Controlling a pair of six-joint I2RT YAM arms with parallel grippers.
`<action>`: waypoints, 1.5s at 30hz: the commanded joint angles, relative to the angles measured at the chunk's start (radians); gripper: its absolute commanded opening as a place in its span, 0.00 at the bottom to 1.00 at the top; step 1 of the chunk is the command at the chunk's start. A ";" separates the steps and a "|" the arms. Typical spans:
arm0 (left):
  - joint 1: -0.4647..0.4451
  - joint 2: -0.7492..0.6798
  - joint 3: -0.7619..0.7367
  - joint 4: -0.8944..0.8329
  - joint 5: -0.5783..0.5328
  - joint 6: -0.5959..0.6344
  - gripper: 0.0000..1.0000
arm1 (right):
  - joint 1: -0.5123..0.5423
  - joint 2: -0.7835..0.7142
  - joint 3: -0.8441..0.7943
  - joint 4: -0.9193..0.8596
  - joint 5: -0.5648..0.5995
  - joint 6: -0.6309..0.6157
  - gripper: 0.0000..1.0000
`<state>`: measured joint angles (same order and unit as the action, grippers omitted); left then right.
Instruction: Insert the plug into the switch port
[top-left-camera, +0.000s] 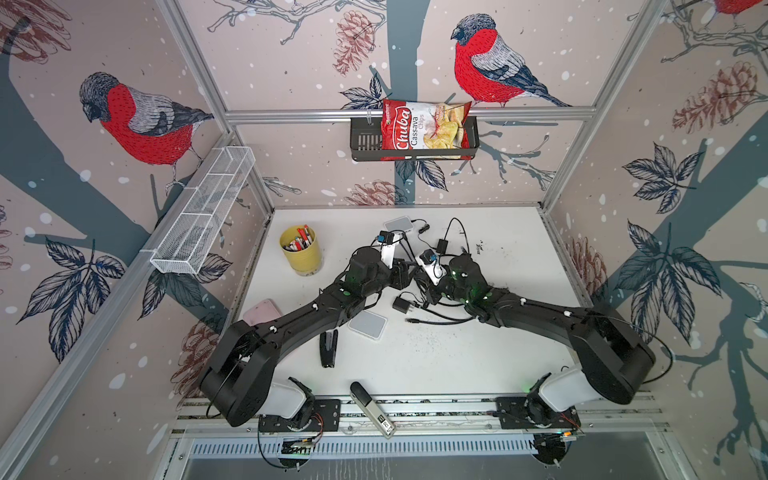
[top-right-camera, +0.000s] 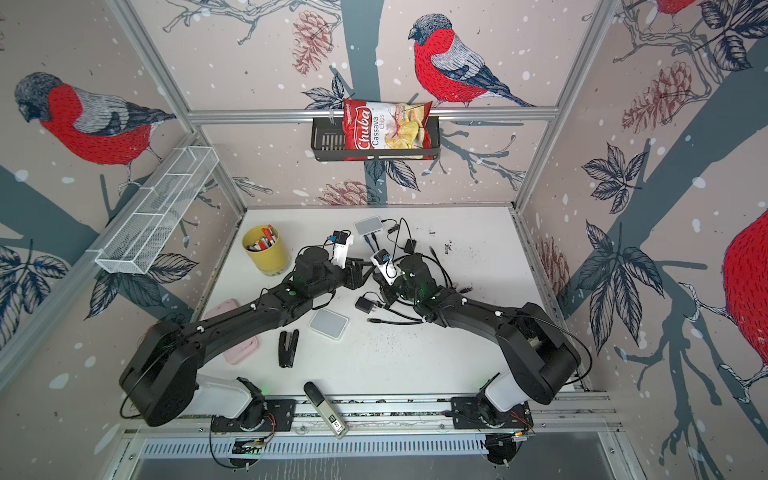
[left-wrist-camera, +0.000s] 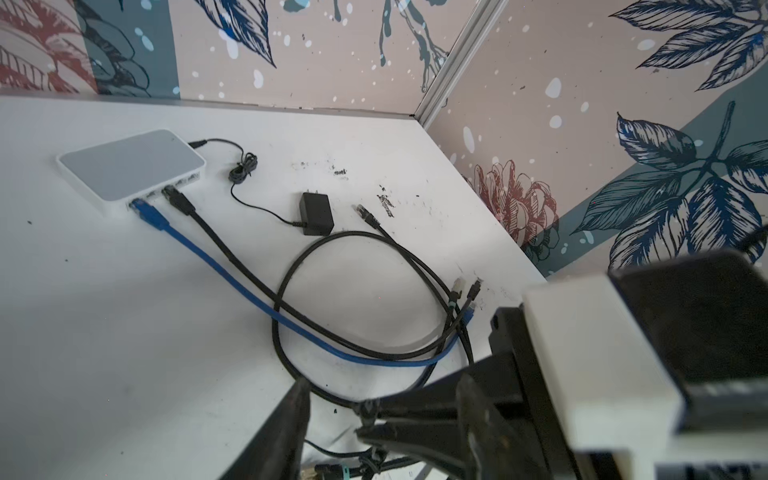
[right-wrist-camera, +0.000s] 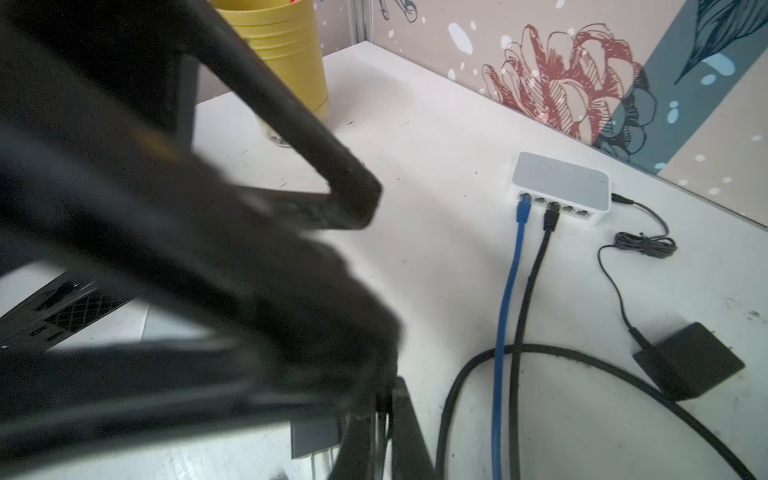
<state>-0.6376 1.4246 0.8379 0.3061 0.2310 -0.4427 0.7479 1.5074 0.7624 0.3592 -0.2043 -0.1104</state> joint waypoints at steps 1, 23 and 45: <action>0.006 0.020 0.025 -0.066 0.002 -0.054 0.48 | 0.011 -0.011 -0.005 -0.011 0.026 -0.020 0.03; 0.006 0.067 0.000 -0.022 0.040 -0.114 0.12 | 0.040 0.002 0.025 -0.028 0.059 -0.004 0.04; 0.021 0.057 -0.029 0.057 0.106 -0.187 0.00 | 0.028 -0.060 -0.205 0.313 0.032 -0.098 0.21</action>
<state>-0.6220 1.4921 0.8097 0.3088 0.3130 -0.6083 0.7776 1.4647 0.5995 0.5144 -0.1616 -0.1646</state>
